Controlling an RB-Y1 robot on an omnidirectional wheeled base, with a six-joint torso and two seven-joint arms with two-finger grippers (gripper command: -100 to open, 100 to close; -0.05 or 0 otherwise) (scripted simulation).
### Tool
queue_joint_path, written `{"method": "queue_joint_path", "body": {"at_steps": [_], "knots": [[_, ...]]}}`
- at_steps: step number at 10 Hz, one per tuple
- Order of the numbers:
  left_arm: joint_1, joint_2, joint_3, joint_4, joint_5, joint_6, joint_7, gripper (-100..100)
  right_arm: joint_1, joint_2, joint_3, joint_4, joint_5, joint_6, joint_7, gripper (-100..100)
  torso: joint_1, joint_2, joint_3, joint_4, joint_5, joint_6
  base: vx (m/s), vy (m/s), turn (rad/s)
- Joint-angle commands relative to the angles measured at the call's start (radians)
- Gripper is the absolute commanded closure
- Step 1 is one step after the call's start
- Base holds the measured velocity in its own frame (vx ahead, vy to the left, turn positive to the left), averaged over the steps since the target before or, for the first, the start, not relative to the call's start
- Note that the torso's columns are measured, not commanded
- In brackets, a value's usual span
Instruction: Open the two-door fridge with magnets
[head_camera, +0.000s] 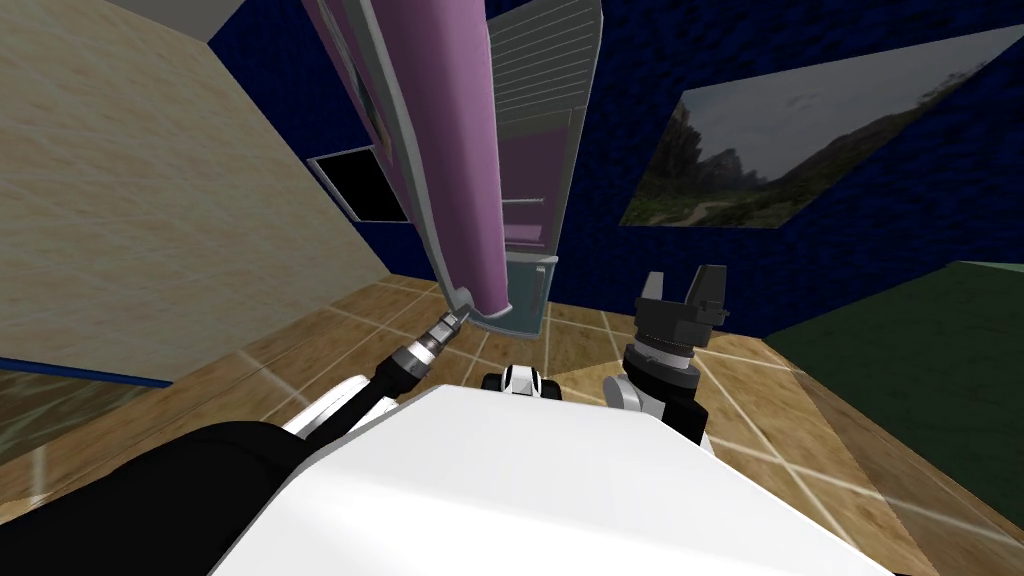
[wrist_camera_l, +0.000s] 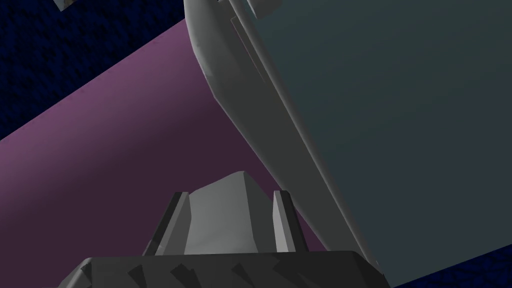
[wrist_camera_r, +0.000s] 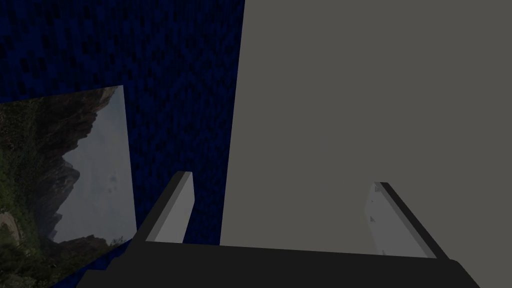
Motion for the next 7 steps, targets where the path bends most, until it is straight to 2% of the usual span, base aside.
{"method": "queue_joint_path", "body": {"at_steps": [1, 2, 4, 5, 6, 7], "knots": [[-0.001, 0.042, 0.005, -0.004, 0.007, -0.034, 0.008, 100, 0.000, 0.000, 0.000, 0.000, 0.000, 0.000, 0.000, 0, 0.002, 0.000, -0.001, 0.000, 0.000, 0.000, -0.185, 0.291, -0.129], [-0.001, 0.042, 0.005, -0.004, 0.007, -0.034, 0.008, 100, 0.000, 0.000, 0.000, 0.000, 0.000, 0.000, 0.000, 0, -0.001, 0.003, 0.002, 0.000, 0.000, 0.001, -0.099, 0.223, -0.052], [0.007, 0.086, -0.006, -0.005, 0.013, -0.066, 0.015, 100, 0.000, 0.000, 0.000, 0.000, 0.000, 0.000, 0.000, 0, -0.006, -0.001, -0.001, -0.002, -0.001, 0.002, -0.128, 0.279, -0.113], [0.007, 0.086, -0.006, -0.005, 0.013, -0.066, 0.015, 100, 0.000, 0.000, 0.000, 0.000, 0.000, 0.000, 0.000, 0, -0.001, 0.003, 0.002, -0.001, 0.000, 0.002, -0.129, 0.248, -0.053], [0.011, 0.108, -0.012, -0.006, 0.016, -0.082, 0.019, 100, 0.000, 0.000, 0.000, 0.000, 0.000, 0.000, 0.000, 0, -0.005, 0.002, 0.002, -0.001, 0.000, 0.001, -0.127, 0.220, -0.071], [0.015, 0.101, -0.016, -0.008, 0.014, -0.075, 0.016, 100, 0.000, 0.000, 0.000, 0.000, 0.000, 0.000, 0.000, 0, -0.008, 0.004, 0.003, -0.002, 0.000, 0.002, -0.075, 0.109, -0.028]]}}
